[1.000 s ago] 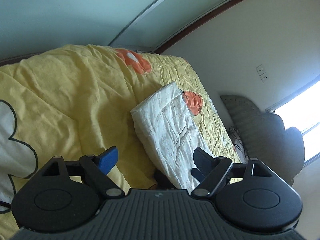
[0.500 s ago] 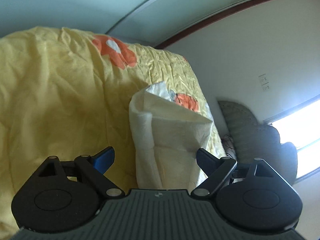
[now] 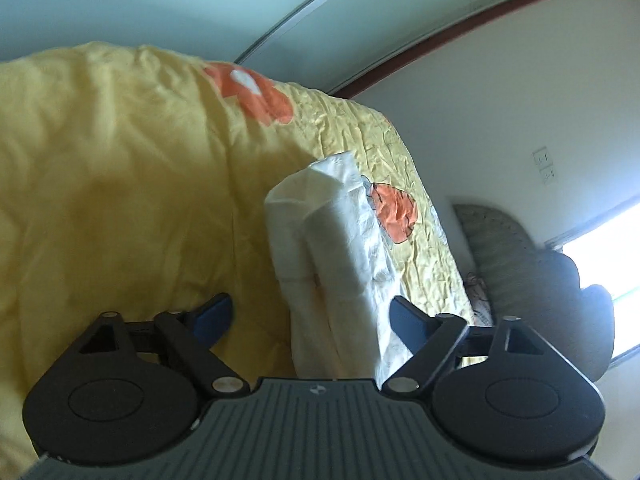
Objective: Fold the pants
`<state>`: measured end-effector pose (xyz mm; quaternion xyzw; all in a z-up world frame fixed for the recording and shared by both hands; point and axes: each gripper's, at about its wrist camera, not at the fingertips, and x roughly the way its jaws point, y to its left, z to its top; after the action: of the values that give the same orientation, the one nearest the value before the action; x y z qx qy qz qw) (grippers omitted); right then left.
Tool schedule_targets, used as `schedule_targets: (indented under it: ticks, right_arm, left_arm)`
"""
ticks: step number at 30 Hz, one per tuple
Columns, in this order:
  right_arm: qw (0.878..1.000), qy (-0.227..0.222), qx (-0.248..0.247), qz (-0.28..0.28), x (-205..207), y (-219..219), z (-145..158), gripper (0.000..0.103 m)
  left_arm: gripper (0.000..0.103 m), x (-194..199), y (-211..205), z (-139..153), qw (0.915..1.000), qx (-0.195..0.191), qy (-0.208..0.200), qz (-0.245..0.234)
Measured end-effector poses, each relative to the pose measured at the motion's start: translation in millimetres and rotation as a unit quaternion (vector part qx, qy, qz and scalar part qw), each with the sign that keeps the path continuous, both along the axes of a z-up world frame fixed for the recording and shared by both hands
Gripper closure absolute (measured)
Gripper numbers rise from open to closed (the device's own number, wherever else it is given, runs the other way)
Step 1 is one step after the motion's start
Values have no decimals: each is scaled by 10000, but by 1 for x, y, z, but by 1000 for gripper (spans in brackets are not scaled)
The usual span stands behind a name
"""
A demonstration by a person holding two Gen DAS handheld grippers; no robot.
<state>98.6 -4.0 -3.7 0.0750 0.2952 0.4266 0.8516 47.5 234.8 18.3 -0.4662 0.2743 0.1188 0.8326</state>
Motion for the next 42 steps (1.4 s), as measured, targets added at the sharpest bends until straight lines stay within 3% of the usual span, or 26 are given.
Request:
schedule_targets:
  ticks: [1,4,6,8,10,12,14,16,17,19,21,23,24,26,29,31,33,37,42]
  right_arm:
    - [10000,14,-23,73,-1,-1,2,22]
    - [9965,658,289,424,-3,-19,16,22]
    - [9854,1236,1077,464,-1,-51,24,22]
    - [9763,1434,1608,220,0,-86,29,18]
    - [9691,1529,1927,-175,2,-126,34,15]
    - [9619,1613,2142,-527,6,-162,34,15]
    - [9545,1676,2333,-806,10,-195,31,14]
    - [9449,1777,2517,-1107,15,-224,23,10]
    - [9371,1910,2641,-1253,18,-236,17,8]
    - [9069,2415,3121,-1477,29,-261,-4,6]
    - [8708,2956,3635,-1488,38,-274,-29,5]
    - [8485,3410,3769,-1473,44,-276,-48,6]
    - [8483,3424,3763,-1468,45,-275,-51,6]
    - [8549,3365,3680,-1431,47,-271,-48,5]
    - [8645,3375,3468,-1360,51,-265,-43,5]
    - [8720,3365,3319,-1277,52,-259,-38,5]
    - [8815,3337,3116,-1204,49,-251,-34,4]
    - [9064,3146,2559,-1179,42,-231,-20,4]
    - [9292,2930,1998,-1042,37,-209,-7,6]
  left_arm:
    - [48,7,0,1,9996,239,130,-66]
    - [80,24,-1,4,9953,742,523,-329]
    - [86,28,-6,9,9911,1071,622,-489]
    - [90,26,-18,21,9852,1507,584,-566]
    - [93,23,-52,42,9655,2472,280,-772]
    - [94,17,-96,64,9347,3384,-141,-1081]
    - [94,10,-149,76,8930,4170,-589,-1590]
    - [93,5,-199,72,8585,4572,-839,-2167]
    - [93,4,-219,66,8481,4631,-876,-2422]
    - [93,6,-253,44,8336,4670,-816,-2835]
    - [93,11,-273,22,8277,4594,-671,-3153]
    - [88,17,-288,0,8093,4552,-416,-3690]
    - [75,14,-291,-5,8045,4528,-440,-3818]
    - [68,0,-291,-4,7907,4706,-680,-3857]
    - [43,-23,-275,11,7937,4485,-990,-3989]
    - [22,-45,-262,23,7992,4442,-1290,-3838]
    - [18,-63,-246,33,8087,4387,-1519,-3612]
    - [16,-77,-217,47,8399,4218,-1537,-3052]
    - [16,-70,-199,48,8534,4215,-1194,-2826]
